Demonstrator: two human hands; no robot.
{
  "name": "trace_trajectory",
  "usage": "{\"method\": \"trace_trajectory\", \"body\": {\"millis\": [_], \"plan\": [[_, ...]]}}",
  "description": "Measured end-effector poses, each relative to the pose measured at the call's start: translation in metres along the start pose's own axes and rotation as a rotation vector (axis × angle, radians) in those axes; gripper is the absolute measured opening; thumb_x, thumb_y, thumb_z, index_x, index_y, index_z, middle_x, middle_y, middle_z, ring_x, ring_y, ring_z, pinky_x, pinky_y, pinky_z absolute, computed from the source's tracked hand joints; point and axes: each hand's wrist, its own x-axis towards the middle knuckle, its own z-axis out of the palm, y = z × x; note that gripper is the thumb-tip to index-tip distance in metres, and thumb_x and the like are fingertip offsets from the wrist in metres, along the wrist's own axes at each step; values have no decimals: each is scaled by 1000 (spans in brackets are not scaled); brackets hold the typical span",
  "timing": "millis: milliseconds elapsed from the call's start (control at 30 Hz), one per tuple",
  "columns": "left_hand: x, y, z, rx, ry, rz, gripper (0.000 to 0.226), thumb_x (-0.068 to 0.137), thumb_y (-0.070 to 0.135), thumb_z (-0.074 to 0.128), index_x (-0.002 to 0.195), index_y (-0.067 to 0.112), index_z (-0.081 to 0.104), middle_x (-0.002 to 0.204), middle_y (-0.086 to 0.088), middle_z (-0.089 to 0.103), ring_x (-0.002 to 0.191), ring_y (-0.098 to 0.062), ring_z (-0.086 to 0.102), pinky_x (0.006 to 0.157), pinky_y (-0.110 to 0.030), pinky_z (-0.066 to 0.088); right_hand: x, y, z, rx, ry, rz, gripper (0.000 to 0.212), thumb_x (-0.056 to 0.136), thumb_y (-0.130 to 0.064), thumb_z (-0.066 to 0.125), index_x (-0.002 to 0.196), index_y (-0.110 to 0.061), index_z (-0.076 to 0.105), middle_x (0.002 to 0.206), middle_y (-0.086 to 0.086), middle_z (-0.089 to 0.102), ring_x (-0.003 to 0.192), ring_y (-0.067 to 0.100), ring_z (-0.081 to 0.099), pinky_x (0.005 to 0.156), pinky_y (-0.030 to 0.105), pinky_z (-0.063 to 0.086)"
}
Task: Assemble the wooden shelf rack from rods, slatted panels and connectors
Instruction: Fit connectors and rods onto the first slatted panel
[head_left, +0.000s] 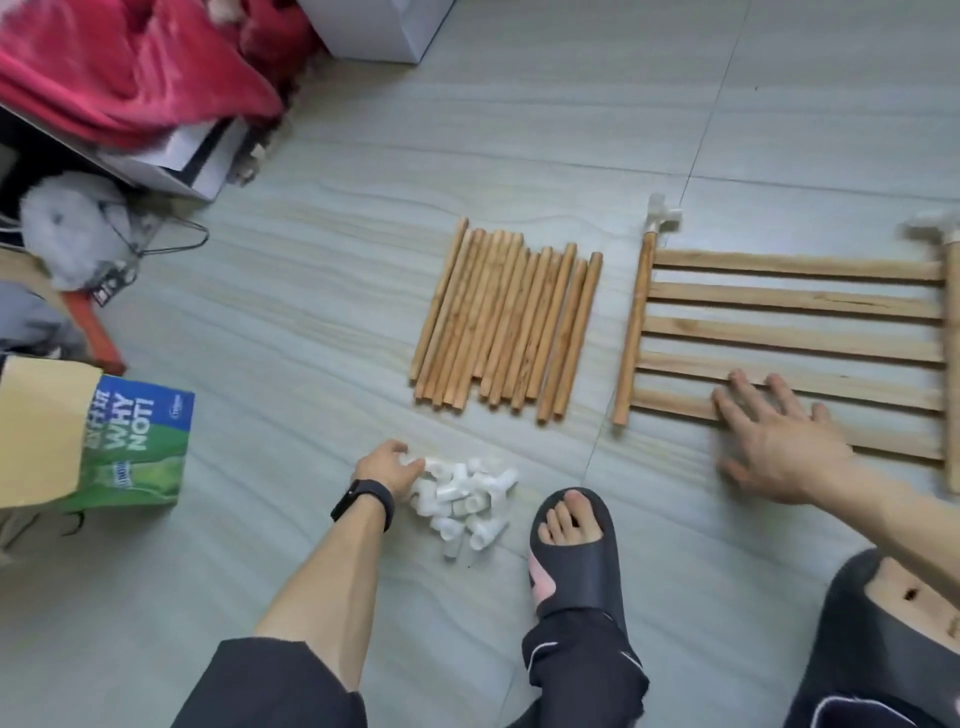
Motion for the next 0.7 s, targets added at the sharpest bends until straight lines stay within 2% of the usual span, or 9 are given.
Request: {"method": "trace_trajectory", "body": {"millis": [133,200,333,433,500,567,633,700], "plan": [[7,-13,5,-208,14,25,21,91,35,71,109,23,69,119,-9,68,109,-29,64,96,-36,52,-2,-1,1,42,-40,7,89,98,-59,41,162,-24,-12,166,0,-30,156,35,-14,122,54,22],[12,-17,4,-212,-4,25,6,89,29,73,92,25,69,106,-4,71,102,-25,65,89,-31,52,-4,-4,8,27,-11,18,90,99,-59,39,161,-23,-15,165,1,-32,155,36,-18,123,53,21],[14,-1,-10,-133,36,103,16,93,34,66,89,19,68,97,-2,70,101,-25,65,80,-28,46,-7,-8,14,46,23,24,90,98,-57,37,161,-20,-16,165,5,-33,154,39,-21,123,56,16],[10,33,-31,-221,104,244,23,97,38,62,94,17,70,96,1,70,98,-22,63,81,-30,44,-12,-15,1,132,47,33,85,99,-59,39,163,-18,0,170,9,-14,156,39,-10,126,52,13],[0,67,-38,-394,96,339,24,97,38,63,92,16,72,90,4,71,92,-19,64,77,-31,47,-23,-26,-8,361,190,3,78,99,-57,46,162,-17,20,170,12,12,157,34,5,127,46,14],[-20,108,-32,-540,-34,421,25,94,41,67,91,17,74,82,4,70,79,-12,65,67,-26,45,-39,-44,-20,694,331,-35,69,97,-53,58,154,-18,41,159,6,41,150,24,30,123,38,25],[-43,148,-12,-654,-250,491,28,91,45,71,93,17,77,79,2,70,70,-8,62,63,-24,41,-53,-61,-33,1108,269,-46,64,90,-54,69,144,-23,54,142,-5,60,132,9,53,115,32,40],[-67,184,18,-729,-430,543,30,87,48,74,89,19,79,82,5,73,69,-9,59,59,-22,39,-60,-71,-41,1502,147,-50,60,82,-57,74,133,-29,61,123,-10,71,117,2,64,106,31,50]]}}
